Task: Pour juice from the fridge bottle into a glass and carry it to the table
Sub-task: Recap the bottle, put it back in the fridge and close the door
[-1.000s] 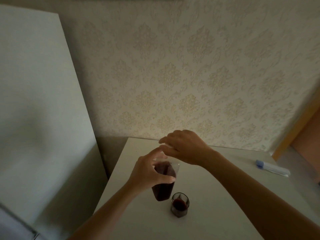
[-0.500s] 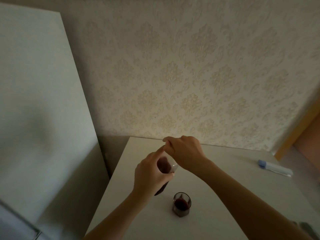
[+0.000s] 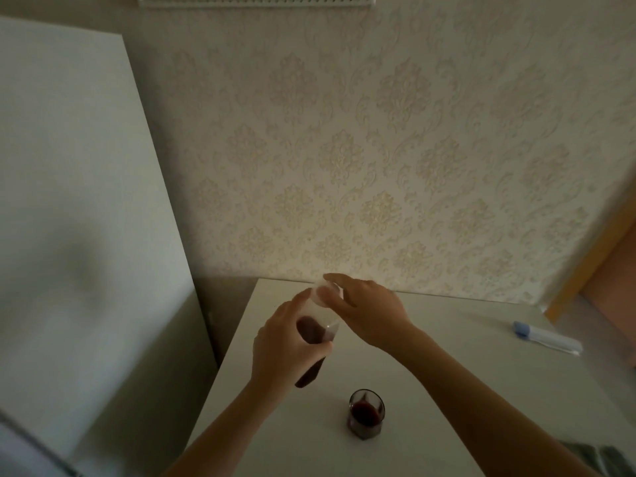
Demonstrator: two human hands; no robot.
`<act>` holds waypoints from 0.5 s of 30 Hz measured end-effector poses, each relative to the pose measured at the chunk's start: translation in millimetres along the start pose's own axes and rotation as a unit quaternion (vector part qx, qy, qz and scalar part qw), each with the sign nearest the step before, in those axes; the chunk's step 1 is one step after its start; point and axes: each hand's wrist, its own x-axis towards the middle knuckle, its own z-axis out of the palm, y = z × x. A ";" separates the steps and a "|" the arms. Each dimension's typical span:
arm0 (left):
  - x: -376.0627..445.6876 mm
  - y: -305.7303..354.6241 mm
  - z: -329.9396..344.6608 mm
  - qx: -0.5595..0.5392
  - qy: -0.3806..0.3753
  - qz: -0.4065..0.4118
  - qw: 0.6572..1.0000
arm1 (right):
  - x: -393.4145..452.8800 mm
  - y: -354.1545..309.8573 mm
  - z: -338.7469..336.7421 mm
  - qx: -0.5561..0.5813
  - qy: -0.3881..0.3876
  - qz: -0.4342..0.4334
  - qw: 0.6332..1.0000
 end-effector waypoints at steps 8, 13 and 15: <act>-12.4 -42.2 -45.6 -0.087 -0.026 -0.061 0.994 | -25.6 24.9 0.9 -0.057 -0.016 -0.006 0.998; -28.8 -56.6 -68.7 -0.151 -0.019 -0.109 0.982 | -42.2 16.6 18.4 -0.097 -0.053 -0.026 0.994; -36.9 -57.3 -77.6 -0.159 -0.011 -0.117 0.980 | -46.5 11.7 25.5 -0.104 -0.070 -0.034 0.992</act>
